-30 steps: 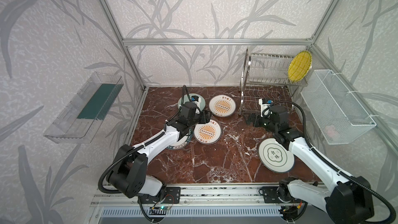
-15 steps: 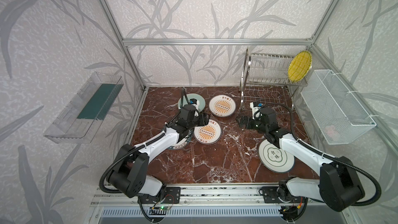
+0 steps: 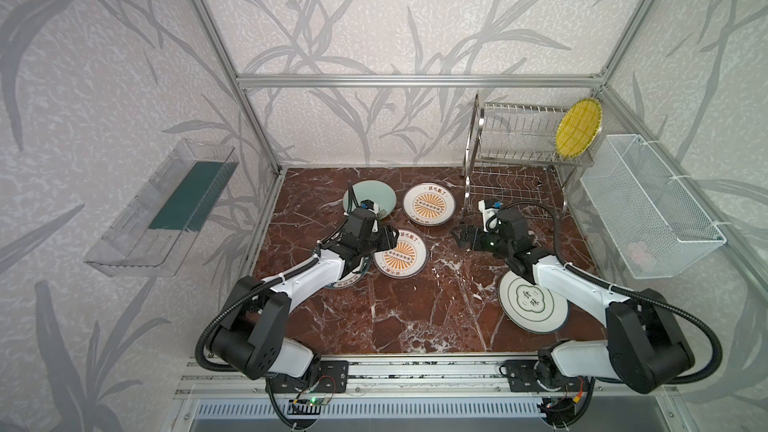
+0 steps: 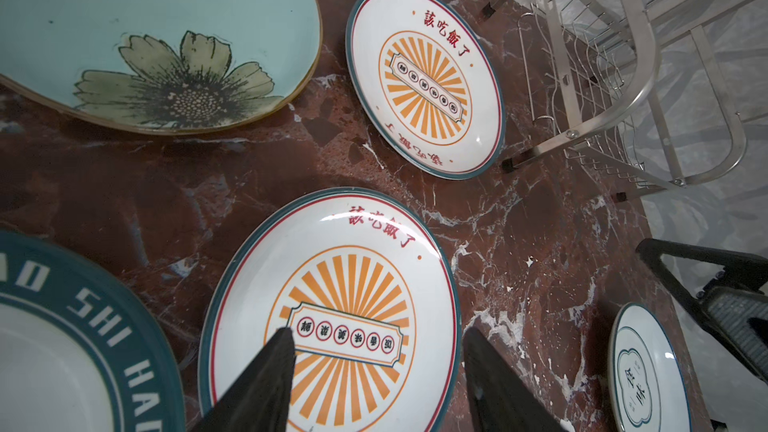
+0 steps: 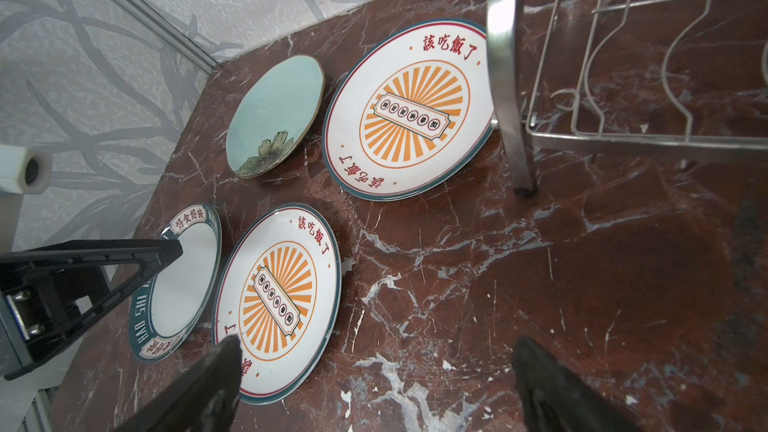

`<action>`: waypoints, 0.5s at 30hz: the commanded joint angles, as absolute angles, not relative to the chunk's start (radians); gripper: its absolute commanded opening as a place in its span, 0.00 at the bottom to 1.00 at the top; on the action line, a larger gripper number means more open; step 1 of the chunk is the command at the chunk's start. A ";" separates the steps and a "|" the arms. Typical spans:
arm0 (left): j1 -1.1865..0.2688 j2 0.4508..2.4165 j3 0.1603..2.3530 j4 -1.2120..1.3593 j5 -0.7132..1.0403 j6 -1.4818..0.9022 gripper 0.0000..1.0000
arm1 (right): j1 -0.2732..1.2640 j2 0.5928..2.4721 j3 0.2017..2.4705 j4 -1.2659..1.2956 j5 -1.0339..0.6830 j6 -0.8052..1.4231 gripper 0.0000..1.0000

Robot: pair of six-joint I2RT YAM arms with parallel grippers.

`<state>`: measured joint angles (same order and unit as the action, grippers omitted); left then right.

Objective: Load the plates into the dish rack
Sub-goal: 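Swing the right gripper back toward the sunburst plates while the left gripper lowers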

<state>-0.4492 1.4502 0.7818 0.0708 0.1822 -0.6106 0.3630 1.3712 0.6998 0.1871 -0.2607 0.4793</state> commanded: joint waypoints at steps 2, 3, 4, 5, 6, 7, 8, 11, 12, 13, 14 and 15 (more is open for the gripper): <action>-0.445 1.466 0.759 0.051 0.151 -0.658 0.62 | 0.366 1.408 0.686 0.241 -0.283 0.494 1.00; -0.446 1.472 0.757 0.045 0.148 -0.663 0.62 | 0.367 1.418 0.685 0.248 -0.287 0.497 1.00; -0.445 1.479 0.758 0.042 0.146 -0.666 0.62 | 0.367 1.426 0.684 0.253 -0.290 0.500 1.00; -0.445 1.487 0.758 0.037 0.143 -0.670 0.62 | 0.366 1.434 0.684 0.257 -0.295 0.503 0.99; -0.444 1.492 0.757 0.030 0.138 -0.673 0.62 | 0.367 1.442 0.686 0.262 -0.301 0.507 0.99; -0.444 1.495 0.758 0.025 0.133 -0.677 0.62 | 0.367 1.450 0.686 0.269 -0.305 0.510 0.99; -0.445 1.498 0.757 0.021 0.128 -0.677 0.62 | 0.366 1.457 0.686 0.278 -0.311 0.515 0.99; -0.443 1.503 0.758 0.008 0.110 -0.677 0.61 | 0.368 1.484 0.684 0.303 -0.332 0.525 0.97; -0.442 1.505 0.760 0.005 0.107 -0.675 0.61 | 0.368 1.497 0.685 0.314 -0.346 0.530 0.96; -0.440 1.510 0.762 0.002 0.104 -0.671 0.61 | 0.369 1.510 0.686 0.325 -0.358 0.537 0.94; -0.438 1.516 0.766 -0.003 0.100 -0.668 0.61 | 0.372 1.524 0.684 0.339 -0.372 0.547 0.92; -0.434 1.523 0.770 -0.010 0.102 -0.665 0.60 | 0.378 1.540 0.683 0.352 -0.379 0.556 0.90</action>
